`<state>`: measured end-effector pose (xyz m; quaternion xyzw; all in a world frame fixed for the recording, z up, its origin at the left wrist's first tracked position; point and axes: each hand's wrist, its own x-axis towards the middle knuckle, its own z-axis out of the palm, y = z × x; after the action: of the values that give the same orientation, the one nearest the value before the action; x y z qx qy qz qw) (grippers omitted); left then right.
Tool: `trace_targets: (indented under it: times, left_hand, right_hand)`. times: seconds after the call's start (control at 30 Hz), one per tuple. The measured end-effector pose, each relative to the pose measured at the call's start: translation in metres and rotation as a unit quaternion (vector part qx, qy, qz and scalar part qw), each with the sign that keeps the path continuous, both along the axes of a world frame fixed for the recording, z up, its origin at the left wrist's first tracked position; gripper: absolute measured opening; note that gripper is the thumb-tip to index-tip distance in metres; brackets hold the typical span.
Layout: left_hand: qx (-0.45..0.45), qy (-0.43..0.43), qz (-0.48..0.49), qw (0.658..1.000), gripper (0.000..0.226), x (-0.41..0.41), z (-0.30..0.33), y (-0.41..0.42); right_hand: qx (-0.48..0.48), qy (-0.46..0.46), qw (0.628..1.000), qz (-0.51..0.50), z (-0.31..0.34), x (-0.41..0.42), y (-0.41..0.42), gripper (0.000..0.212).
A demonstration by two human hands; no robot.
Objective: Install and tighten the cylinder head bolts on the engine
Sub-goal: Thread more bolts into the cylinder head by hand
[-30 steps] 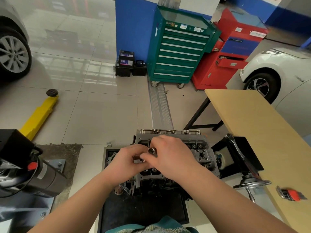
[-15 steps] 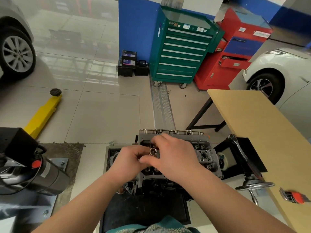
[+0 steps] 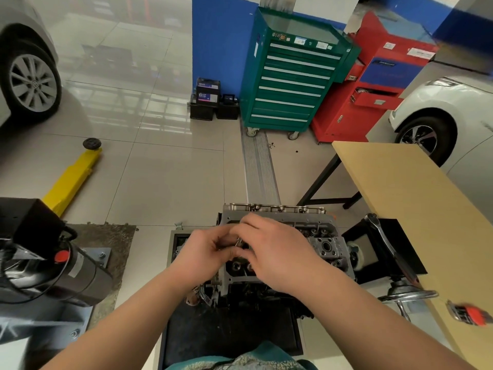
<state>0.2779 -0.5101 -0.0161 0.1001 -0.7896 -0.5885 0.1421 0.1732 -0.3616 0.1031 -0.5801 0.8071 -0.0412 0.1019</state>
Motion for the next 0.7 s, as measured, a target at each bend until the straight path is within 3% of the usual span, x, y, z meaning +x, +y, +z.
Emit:
trace_targets:
  times: [0.07, 0.1, 0.2, 0.27, 0.37, 0.47, 0.6, 0.7]
  left_hand:
    - [0.006, 0.010, -0.023, 1.000, 0.040, 0.002, 0.002, 0.000]
    - [-0.013, 0.019, -0.021, 1.000, 0.037, 0.001, 0.003, 0.003]
    - [-0.081, 0.041, 0.018, 0.996, 0.012, -0.002, 0.006, 0.013]
    - [-0.103, 0.032, 0.031, 0.994, 0.015, -0.003, 0.005, 0.011]
    - [-0.058, -0.013, -0.010, 0.998, 0.012, -0.002, 0.000, 0.000]
    - [-0.031, 0.010, -0.023, 0.999, 0.032, 0.001, 0.004, 0.003]
    - [-0.083, 0.033, 0.055, 0.995, 0.014, -0.004, 0.005, 0.012]
    - [-0.031, -0.013, 0.017, 0.999, 0.014, -0.003, 0.002, 0.003]
  right_hand:
    - [0.007, 0.004, 1.000, -0.020, 0.001, 0.000, -0.002, 0.023]
    - [0.009, 0.010, 0.999, -0.052, 0.001, 0.001, -0.005, 0.026]
    - [0.033, 0.056, 0.990, -0.121, 0.000, 0.003, -0.010, 0.059]
    - [0.015, 0.057, 0.994, -0.093, 0.000, 0.005, -0.007, 0.063]
    - [0.019, 0.013, 1.000, -0.011, 0.001, 0.001, -0.002, 0.040]
    - [0.028, 0.013, 0.998, -0.050, 0.002, -0.002, -0.004, 0.026]
    - [0.044, 0.053, 0.990, -0.125, 0.000, -0.001, -0.009, 0.062]
    - [0.021, 0.012, 0.999, -0.046, 0.003, -0.001, -0.004, 0.052]
